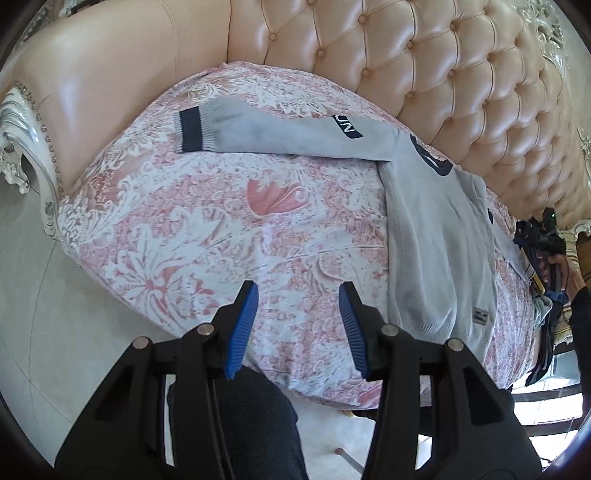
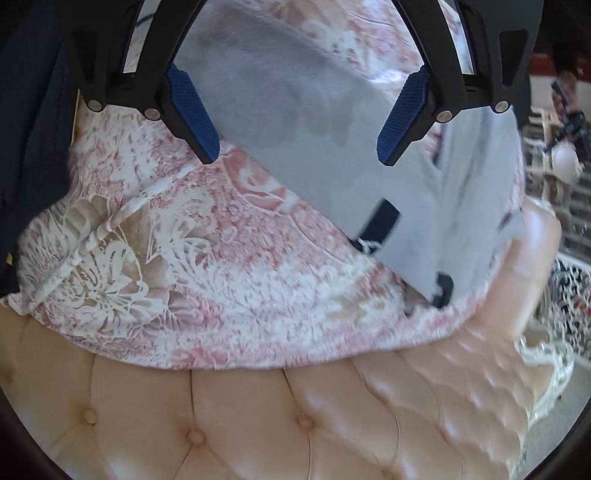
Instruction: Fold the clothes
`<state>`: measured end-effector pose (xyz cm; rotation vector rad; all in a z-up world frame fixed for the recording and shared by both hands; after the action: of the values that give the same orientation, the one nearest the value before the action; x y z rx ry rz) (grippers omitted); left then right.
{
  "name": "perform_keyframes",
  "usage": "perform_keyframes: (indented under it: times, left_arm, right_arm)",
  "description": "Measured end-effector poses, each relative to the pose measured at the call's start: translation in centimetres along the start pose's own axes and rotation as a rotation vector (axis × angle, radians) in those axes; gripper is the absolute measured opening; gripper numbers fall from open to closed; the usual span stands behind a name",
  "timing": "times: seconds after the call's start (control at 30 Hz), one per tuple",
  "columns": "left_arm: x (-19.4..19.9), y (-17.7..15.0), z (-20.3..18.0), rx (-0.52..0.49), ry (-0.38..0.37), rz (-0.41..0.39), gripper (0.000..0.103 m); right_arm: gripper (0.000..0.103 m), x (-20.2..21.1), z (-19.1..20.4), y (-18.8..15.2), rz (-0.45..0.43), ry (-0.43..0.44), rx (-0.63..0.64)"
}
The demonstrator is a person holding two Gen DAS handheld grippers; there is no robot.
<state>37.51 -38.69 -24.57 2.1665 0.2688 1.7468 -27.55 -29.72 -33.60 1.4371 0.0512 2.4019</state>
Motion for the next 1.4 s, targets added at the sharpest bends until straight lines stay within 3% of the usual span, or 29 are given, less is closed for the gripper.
perform_keyframes:
  times: [0.17, 0.23, 0.27, 0.3, 0.4, 0.53, 0.67, 0.87, 1.03, 1.13, 1.17, 1.2, 1.33, 1.4]
  left_arm:
    - [-0.4, 0.4, -0.7, -0.001, 0.006, 0.003, 0.049]
    - [-0.6, 0.5, -0.9, 0.0, 0.004, 0.004, 0.049]
    - [-0.6, 0.6, -0.9, -0.001, 0.004, 0.005, 0.049]
    - [-0.7, 0.5, -0.9, 0.001, 0.002, 0.006, 0.049]
    - [-0.8, 0.4, -0.8, 0.022, -0.012, 0.014, 0.049]
    - [-0.6, 0.5, -0.6, 0.02, -0.01, 0.007, 0.049]
    - [-0.4, 0.6, -0.3, 0.025, -0.022, -0.004, 0.049]
    - [-0.1, 0.9, 0.6, 0.039, -0.048, -0.018, 0.049]
    - [-0.7, 3.7, 3.3, 0.134, -0.154, -0.073, 0.049]
    - [-2.9, 6.9, 6.2, 0.233, -0.226, -0.071, 0.051]
    - [-3.7, 8.0, 7.2, 0.267, -0.249, -0.07, 0.056]
    - [-4.6, 9.3, 8.3, 0.285, -0.249, -0.078, 0.064]
    - [-7.4, 12.4, 12.3, 0.429, -0.274, -0.067, 0.07]
    - [-8.4, 13.1, 14.6, 0.511, -0.246, -0.067, 0.07]
  right_arm:
    - [0.06, -0.6, -1.1, -1.0, 0.053, -0.046, 0.028]
    - [0.034, -0.2, -1.5, -1.4, 0.051, -0.054, 0.027]
    - [0.012, 0.0, -1.8, -1.6, 0.051, -0.056, 0.024]
    - [0.003, 0.2, -1.9, -1.9, 0.055, -0.056, 0.024]
    - [0.003, 0.5, -1.9, -2.6, 0.056, -0.062, 0.032]
    - [0.003, 2.0, -2.1, -2.8, -0.015, -0.093, 0.008]
    - [0.003, 4.1, -2.9, -3.1, -0.091, -0.104, -0.063]
    - [0.003, 4.7, -4.0, -3.9, -0.124, -0.15, -0.149]
    - [0.01, 5.0, -3.7, -4.0, -0.146, -0.235, -0.201]
    - [0.043, 6.4, -2.9, -4.2, -0.202, -0.316, -0.208]
    - [0.059, 7.2, -2.5, -4.4, -0.238, -0.331, -0.214]
    - [0.067, 8.4, -1.8, -4.7, -0.289, -0.348, -0.216]
    - [0.077, 11.8, 2.6, -6.4, -0.494, -0.414, -0.2]
    - [0.08, 11.7, 6.3, -7.6, -0.568, -0.336, -0.178]
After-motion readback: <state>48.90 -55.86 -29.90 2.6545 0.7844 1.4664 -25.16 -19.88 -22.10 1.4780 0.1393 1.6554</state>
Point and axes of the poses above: each gripper's, at about its wrist camera, not at the fingertips, and x roughly against the way its jaws point, z to its left, y to its top, the point moved 5 cm from there along -x, roughly the way its jaws point, and after that the axes turned 7 degrees about y, right-handed, at the moved point
